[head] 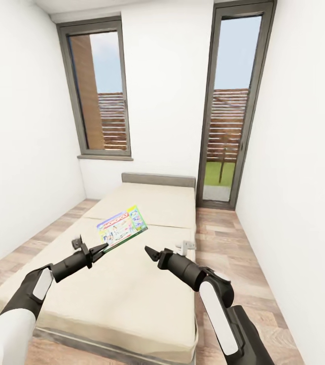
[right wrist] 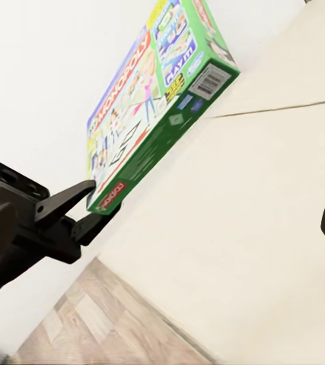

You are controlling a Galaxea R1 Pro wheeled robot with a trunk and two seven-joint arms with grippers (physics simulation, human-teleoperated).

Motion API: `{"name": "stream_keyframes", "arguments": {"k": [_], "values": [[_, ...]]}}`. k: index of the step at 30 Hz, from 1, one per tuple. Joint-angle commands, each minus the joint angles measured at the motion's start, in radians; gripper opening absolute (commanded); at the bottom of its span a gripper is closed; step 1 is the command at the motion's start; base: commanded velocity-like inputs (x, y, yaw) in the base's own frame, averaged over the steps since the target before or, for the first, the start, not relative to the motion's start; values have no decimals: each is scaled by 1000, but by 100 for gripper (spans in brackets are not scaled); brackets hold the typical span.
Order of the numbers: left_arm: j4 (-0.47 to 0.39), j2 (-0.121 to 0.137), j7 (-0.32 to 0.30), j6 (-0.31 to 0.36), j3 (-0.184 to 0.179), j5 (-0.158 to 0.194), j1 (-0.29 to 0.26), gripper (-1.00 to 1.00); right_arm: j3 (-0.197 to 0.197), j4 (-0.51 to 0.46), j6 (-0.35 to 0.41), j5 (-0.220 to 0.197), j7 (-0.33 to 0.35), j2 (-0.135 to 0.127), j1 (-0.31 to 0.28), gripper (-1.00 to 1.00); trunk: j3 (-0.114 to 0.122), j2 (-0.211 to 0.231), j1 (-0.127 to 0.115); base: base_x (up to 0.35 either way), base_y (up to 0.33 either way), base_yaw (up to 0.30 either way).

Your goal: Put all the toys in the child's room - the three board games (two on the bed and one on the table), the two jigsaw puzzles on the table, and the tennis ball on the table - inside the toy box on the table in the child's room.

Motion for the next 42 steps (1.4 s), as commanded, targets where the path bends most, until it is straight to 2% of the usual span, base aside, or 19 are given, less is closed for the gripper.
{"name": "stream_keyframes", "arguments": {"k": [1, 10, 20, 30, 42], "values": [[0, 0, -3, 5, 2, 3, -1, -100, -1, -1, 5, -2, 2, 0, -1, 100, -1, -1, 0, 0, 0, 287], [0, 1, -5, 5, 6, 5, -1, -100, 1, 8, 5, 3, 2, 0, -1, 100, -1, -1, 0, -16, 5, 289], [0, 1, -4, 6, 6, 4, -1, -100, 1, 9, 5, 6, 2, 0, -1, 100, -1, -1, 0, -168, 174, 289], [0, 1, -8, 5, 6, 5, -1, -100, 1, 9, 5, 6, 1, 0, -1, 100, -1, -1, 0, -23, 41, 289], [0, 2, -5, 8, 6, 5, -1, -100, 2, 13, 5, 7, 0, 0, 0, 100, 36, 83, -46, 0, 1, 289]]}}
